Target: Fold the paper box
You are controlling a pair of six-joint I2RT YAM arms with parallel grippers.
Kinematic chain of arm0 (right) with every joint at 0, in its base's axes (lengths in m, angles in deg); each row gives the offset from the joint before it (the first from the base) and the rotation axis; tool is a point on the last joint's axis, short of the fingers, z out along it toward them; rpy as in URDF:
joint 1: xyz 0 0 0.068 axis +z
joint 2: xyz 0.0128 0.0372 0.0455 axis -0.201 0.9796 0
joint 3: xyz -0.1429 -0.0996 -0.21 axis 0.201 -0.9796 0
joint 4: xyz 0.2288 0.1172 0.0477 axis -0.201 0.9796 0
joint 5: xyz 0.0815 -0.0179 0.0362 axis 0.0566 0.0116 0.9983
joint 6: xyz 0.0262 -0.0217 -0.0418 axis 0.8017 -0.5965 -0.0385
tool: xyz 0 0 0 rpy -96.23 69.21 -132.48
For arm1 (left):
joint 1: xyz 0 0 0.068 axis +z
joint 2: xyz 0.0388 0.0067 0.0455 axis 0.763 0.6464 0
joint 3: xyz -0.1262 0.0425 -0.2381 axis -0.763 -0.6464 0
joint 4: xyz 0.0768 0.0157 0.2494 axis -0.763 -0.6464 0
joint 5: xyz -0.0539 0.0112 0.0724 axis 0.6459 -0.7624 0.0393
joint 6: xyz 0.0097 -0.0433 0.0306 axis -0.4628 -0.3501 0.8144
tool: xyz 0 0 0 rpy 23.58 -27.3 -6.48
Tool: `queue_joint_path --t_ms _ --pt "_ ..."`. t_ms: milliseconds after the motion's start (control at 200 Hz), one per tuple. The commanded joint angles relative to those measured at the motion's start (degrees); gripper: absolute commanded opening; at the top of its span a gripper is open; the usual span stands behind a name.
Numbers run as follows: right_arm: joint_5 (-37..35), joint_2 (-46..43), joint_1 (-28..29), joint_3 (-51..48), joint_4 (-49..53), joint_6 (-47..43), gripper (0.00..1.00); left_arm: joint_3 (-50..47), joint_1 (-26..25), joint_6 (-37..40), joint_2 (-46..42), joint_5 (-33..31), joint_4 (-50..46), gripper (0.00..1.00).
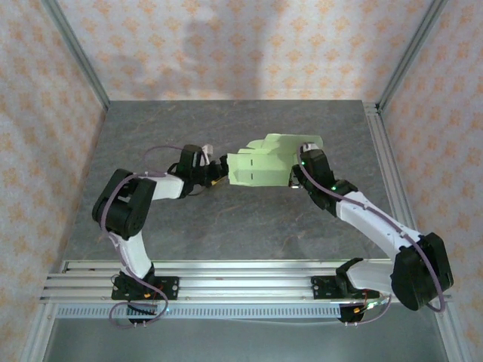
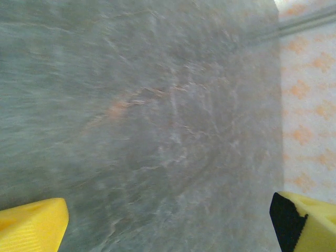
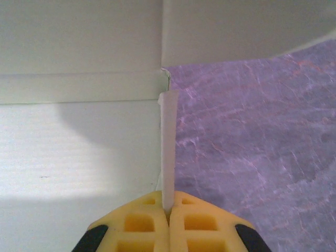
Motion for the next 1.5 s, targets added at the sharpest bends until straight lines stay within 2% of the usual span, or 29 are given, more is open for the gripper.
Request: queue_joint_path --t_ms 0,280,395,906,1071,1216,1326,1496 --pt "-4.67 2.82 0.01 -1.09 4.31 3.07 0.0 -1.68 1.3 4.75 -5.46 -7.15 -7.79 1.0" --pt "-8.86 14.77 3.22 -0.79 3.91 6.5 0.0 -0.02 2.21 14.39 -14.43 -12.82 -20.41 1.0" --pt "-8.64 19.96 3.71 0.42 4.28 8.36 0.0 0.65 2.38 18.01 -16.42 -12.97 -24.1 1.0" --pt "-25.84 35.69 9.98 11.51 21.42 12.3 0.0 -1.11 2.7 20.82 -21.9 -12.59 -28.3 1.0" --pt "-22.08 31.68 10.02 10.45 17.72 12.66 0.02 -0.52 2.83 21.69 -21.42 -11.46 -28.96 1.0" --pt "-17.06 26.98 9.29 9.04 12.34 11.63 0.13 -0.11 2.87 21.78 -20.73 -9.61 -28.91 1.0" --pt "-16.94 24.63 8.95 8.28 10.19 10.81 0.21 1.12 2.88 23.07 -19.16 -7.19 -30.29 1.0" --pt "-16.21 21.36 8.08 7.15 9.01 10.21 0.31 1.39 2.91 23.67 -18.54 -6.77 -30.89 1.0"
